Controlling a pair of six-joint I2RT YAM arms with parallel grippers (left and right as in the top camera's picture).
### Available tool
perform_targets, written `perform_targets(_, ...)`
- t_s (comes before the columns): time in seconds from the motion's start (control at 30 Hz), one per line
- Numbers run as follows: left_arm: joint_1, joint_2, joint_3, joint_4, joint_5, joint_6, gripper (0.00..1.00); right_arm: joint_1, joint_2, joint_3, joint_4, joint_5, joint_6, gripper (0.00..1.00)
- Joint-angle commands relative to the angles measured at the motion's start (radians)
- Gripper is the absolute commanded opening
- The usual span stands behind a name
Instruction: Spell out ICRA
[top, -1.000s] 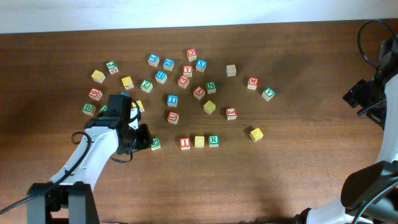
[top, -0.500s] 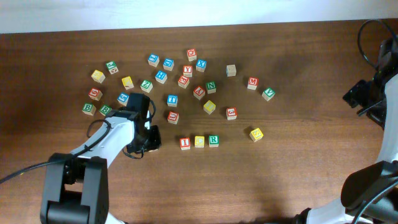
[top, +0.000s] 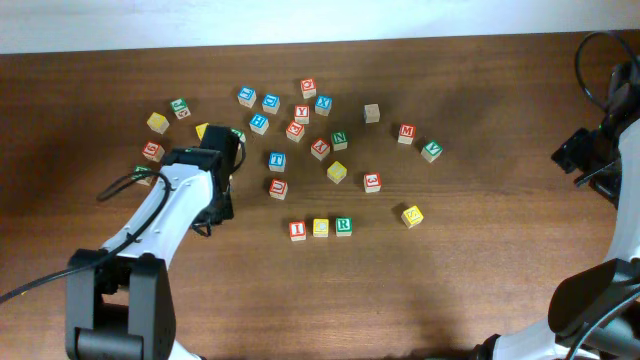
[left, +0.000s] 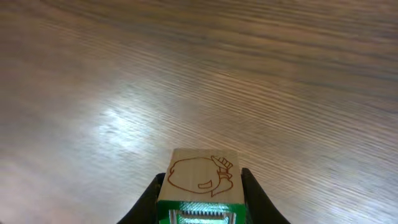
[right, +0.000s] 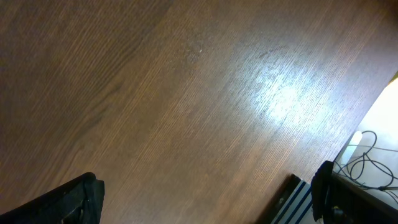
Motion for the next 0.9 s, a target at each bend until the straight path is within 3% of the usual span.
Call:
perform_targets(0.0, 0.001, -0.002, 0.021, -0.005, -0.036, -0.031, 0.29, -0.003, -0.011, 0.010, 0.000, 0.004, 0.006, 0.99)
perform_targets(0.03, 0.001, -0.002, 0.021, -0.008, 0.003, -0.031, 0.39, -0.003, -0.011, 0.010, 0.000, 0.004, 0.006, 0.98)
perform_targets(0.13, 0.001, -0.002, 0.022, -0.013, 0.060, -0.019, 0.47, -0.003, -0.011, 0.010, 0.000, 0.004, 0.006, 0.98)
perform_targets(0.17, 0.001, -0.003, 0.024, -0.019, 0.061, -0.020, 0.54, -0.003, -0.011, 0.010, 0.000, 0.004, 0.006, 0.98)
perform_targets(0.33, 0.005, -0.097, 0.064, -0.025, 0.060, -0.058, 0.58, -0.003, -0.011, 0.010, 0.000, 0.004, 0.006, 0.98)
perform_targets(0.4, 0.027, -0.125, 0.064, -0.010, 0.060, -0.058, 0.76, -0.003, -0.011, 0.010, 0.000, 0.004, 0.006, 0.98)
perform_targets(0.57, 0.192, -0.122, 0.062, 0.014, 0.095, -0.140, 0.70, -0.003, -0.010, 0.010, 0.000, 0.004, 0.006, 0.98)
perform_targets(0.73, 0.264, -0.121, -0.003, 0.061, 0.163, -0.086, 0.68, -0.003, -0.011, 0.010, 0.000, 0.004, 0.006, 0.98)
perform_targets(0.8, 0.264, -0.121, -0.081, 0.141, 0.255, 0.006, 0.88, -0.003, -0.011, 0.010, 0.000, 0.004, 0.006, 0.98)
perform_targets(0.87, 0.264, -0.121, -0.128, 0.171, 0.263, 0.008, 0.89, -0.003, -0.011, 0.010, 0.000, 0.004, 0.006, 0.99)
